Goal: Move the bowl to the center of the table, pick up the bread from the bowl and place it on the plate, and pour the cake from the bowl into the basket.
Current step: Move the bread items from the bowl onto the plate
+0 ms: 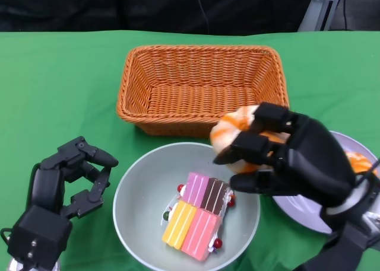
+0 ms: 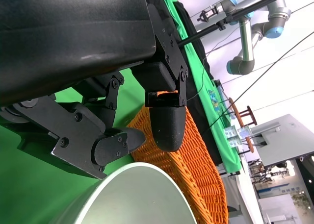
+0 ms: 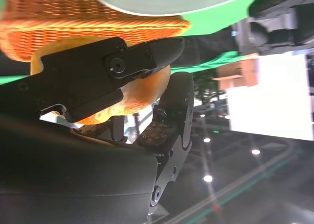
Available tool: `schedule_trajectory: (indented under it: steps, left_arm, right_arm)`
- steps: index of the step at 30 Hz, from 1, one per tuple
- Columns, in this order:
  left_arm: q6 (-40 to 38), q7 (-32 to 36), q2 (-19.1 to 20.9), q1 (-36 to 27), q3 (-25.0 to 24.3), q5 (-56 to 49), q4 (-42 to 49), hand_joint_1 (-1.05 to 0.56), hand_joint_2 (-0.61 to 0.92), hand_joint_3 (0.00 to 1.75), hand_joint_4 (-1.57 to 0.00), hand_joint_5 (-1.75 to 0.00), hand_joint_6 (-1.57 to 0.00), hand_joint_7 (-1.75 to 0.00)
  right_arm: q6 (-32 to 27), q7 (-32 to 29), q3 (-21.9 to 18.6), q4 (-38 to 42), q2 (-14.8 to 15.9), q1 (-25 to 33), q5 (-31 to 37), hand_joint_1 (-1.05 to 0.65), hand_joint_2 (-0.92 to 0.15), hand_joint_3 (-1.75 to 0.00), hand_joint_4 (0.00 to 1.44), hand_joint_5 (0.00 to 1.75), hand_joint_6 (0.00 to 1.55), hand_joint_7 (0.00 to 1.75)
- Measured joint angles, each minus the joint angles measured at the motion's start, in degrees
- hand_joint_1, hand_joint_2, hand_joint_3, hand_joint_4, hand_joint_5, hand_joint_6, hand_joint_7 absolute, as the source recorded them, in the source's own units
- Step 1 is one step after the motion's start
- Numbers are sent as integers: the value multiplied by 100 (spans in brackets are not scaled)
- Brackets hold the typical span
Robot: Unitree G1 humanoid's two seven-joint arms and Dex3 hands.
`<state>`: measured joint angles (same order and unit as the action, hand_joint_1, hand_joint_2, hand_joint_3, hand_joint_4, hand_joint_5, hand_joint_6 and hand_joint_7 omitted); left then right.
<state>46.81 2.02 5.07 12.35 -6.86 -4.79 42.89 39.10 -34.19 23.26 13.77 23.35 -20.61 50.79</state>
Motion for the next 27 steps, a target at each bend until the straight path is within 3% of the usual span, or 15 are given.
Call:
schedule_trajectory:
  steps: [6,14,27]
  left_arm:
    - [39,-3,77,18,-20,73,115,-1,62,86,-82,-142,-82,-119]
    - [95,-6,126,26,-13,118,147,-2,63,84,-80,-141,-80,-118]
    - [91,-6,139,27,-14,149,146,-1,64,83,-80,-142,-82,-118]
  right_arm:
    - [-104,-29,-410,-127,145,267,0,-27,-92,-6,82,130,87,75]
    - [-308,-46,-833,-128,353,776,-28,-21,-88,-2,81,134,93,61]
    - [-253,-205,-895,882,432,888,-128,-19,-88,0,82,133,96,56]
